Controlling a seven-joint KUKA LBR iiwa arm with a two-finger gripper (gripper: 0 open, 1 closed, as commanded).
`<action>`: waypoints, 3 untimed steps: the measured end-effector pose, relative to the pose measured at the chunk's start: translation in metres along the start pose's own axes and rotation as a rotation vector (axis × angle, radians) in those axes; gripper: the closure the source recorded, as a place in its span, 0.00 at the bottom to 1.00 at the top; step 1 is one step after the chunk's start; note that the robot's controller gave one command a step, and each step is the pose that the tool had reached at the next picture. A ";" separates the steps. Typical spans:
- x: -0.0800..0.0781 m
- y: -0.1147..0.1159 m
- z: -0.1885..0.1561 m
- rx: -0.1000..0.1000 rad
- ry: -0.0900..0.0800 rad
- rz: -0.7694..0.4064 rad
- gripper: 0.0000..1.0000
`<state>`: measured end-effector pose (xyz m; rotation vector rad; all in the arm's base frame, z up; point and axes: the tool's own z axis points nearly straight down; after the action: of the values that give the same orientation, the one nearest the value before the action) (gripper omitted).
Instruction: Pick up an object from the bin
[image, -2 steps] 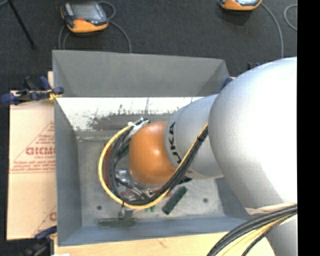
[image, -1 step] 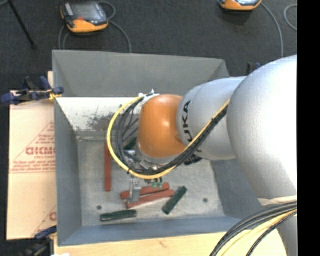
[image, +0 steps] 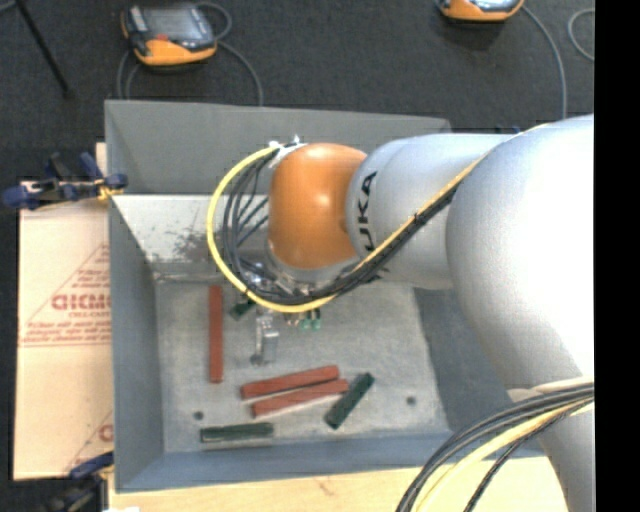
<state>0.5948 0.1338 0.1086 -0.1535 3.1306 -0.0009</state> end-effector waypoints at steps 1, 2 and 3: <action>0.038 -0.014 -0.007 -0.002 0.002 -0.005 0.00; 0.063 -0.032 -0.014 -0.001 0.007 -0.077 0.00; 0.094 -0.024 0.032 -0.003 0.005 -0.225 1.00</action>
Offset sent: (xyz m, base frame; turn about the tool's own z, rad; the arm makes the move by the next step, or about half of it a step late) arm -0.0601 -0.0632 0.0217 -0.2785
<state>0.5043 0.1005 0.0761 -0.5052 3.0990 0.0020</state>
